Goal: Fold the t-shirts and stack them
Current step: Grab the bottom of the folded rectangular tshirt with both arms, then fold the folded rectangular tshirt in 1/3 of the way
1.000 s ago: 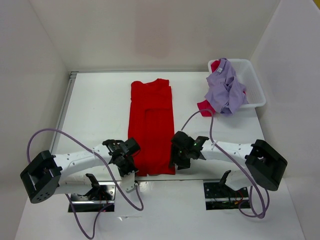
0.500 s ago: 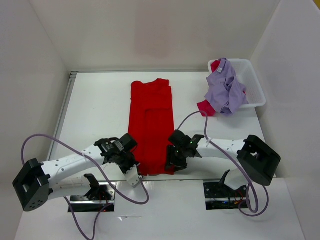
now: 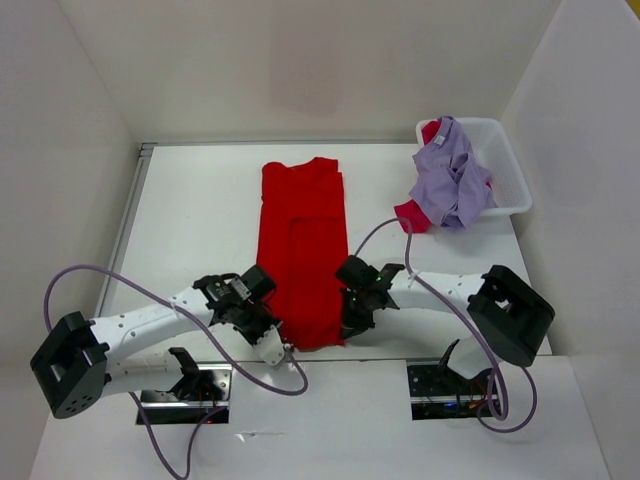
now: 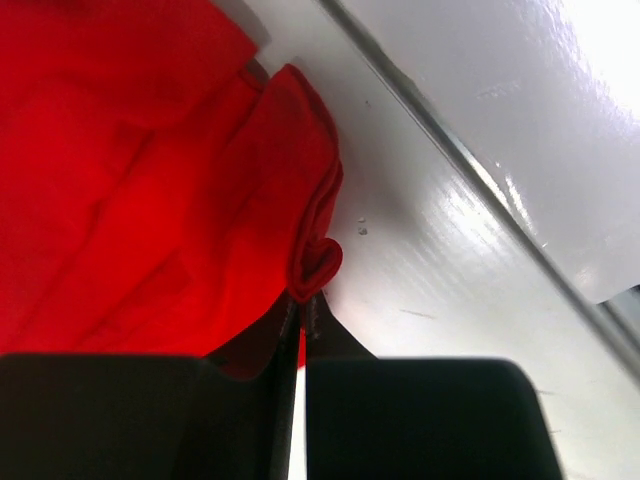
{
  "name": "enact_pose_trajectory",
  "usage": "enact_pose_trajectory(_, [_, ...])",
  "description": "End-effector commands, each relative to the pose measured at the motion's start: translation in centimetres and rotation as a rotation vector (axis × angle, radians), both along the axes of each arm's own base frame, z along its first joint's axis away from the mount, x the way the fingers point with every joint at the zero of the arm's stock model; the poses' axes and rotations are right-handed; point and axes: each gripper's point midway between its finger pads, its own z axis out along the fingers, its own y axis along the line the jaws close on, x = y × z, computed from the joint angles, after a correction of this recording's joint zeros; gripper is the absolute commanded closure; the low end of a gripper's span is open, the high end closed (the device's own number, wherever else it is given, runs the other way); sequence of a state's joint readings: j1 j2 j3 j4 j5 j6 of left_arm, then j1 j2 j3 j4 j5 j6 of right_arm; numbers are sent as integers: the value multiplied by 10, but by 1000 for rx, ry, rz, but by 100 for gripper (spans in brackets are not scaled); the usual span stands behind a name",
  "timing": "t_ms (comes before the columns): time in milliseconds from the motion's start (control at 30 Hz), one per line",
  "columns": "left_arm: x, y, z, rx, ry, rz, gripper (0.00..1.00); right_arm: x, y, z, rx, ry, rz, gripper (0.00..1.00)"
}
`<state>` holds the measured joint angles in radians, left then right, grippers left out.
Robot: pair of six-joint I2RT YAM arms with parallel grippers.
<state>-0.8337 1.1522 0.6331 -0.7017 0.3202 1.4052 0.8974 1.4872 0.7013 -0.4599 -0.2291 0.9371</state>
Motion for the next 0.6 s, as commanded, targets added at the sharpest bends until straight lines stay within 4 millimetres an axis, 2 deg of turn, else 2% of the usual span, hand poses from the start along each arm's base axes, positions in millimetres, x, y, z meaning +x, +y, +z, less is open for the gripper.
enact_pose_trajectory(0, [4,-6,13,-56,71,119,97,29,0,28,5,-87,-18,100])
enact_pose_trajectory(67, [14,-7,21,-84,80,187,97,37,-2,40,15,-107,-20,100])
enact_pose_trajectory(100, [19,-6,23,-92,92,220,97,49,0,50,30,-126,-36,100])
enact_pose_trajectory(167, [39,-3,36,-139,109,329,97,57,-1,59,30,-144,-25,100])
enact_pose_trajectory(200, [46,-2,42,-159,110,367,97,67,4,71,54,-175,-26,100])
enact_pose_trajectory(233, [63,3,47,-194,112,445,97,76,0,71,46,-183,-28,100])
enact_pose_trajectory(333, [101,11,63,-260,101,582,98,99,7,83,81,-211,-28,100])
enact_pose_trajectory(367, [107,11,67,-280,107,608,98,107,13,91,94,-244,0,100])
enact_pose_trajectory(400, [116,13,69,-288,109,642,98,116,12,87,82,-244,2,100])
enact_pose_trajectory(433, [132,16,81,-332,87,700,98,125,9,88,71,-246,-3,100])
enact_pose_trajectory(467, [139,15,83,-349,95,726,98,139,12,97,83,-285,12,100])
enact_pose_trajectory(500, [150,14,87,-373,83,750,98,146,9,93,65,-273,8,100])
enact_pose_trajectory(567, [166,14,97,-413,75,803,98,173,1,104,79,-309,-20,100])
